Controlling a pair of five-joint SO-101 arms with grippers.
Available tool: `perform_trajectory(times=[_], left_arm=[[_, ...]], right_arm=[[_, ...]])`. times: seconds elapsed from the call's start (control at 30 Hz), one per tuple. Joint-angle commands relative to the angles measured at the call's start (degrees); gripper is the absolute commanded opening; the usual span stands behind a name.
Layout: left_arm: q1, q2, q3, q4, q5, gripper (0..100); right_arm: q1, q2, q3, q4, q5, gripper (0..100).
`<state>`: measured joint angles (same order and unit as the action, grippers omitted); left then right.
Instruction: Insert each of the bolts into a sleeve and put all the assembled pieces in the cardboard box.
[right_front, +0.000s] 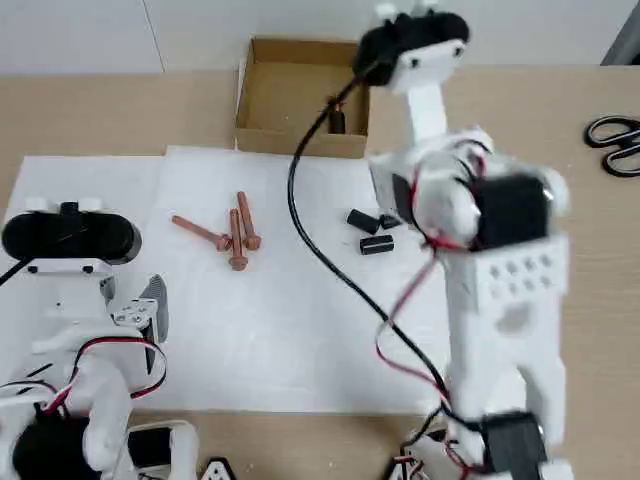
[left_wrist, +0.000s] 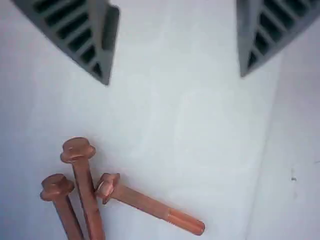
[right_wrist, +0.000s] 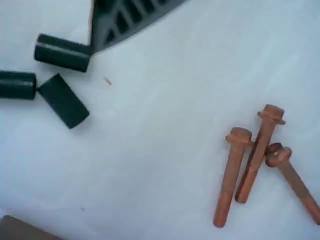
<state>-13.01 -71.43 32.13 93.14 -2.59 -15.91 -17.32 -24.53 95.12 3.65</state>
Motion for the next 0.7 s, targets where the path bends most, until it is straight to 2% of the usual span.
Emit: perform_trajectory(times=[0.0,0.23,0.43,0.67], left_arm=[[-0.44,0.00,-2.07,0.09,0.44,16],[-0.44,0.00,-2.07,0.09,0.44,16],[-0.44,0.00,-2.07,0.09,0.44,16],[-0.44,0.00,-2.07,0.09,0.44,16]], right_arm=[[0.66,-8.75,5.10,0.75,0.44,20.5],[4.79,-13.49,20.57,-8.22,0.44,20.6],[4.97,-13.41,30.77,-17.19,0.79,20.6],[4.88,-13.23,35.43,-25.89,-1.41,20.5]])
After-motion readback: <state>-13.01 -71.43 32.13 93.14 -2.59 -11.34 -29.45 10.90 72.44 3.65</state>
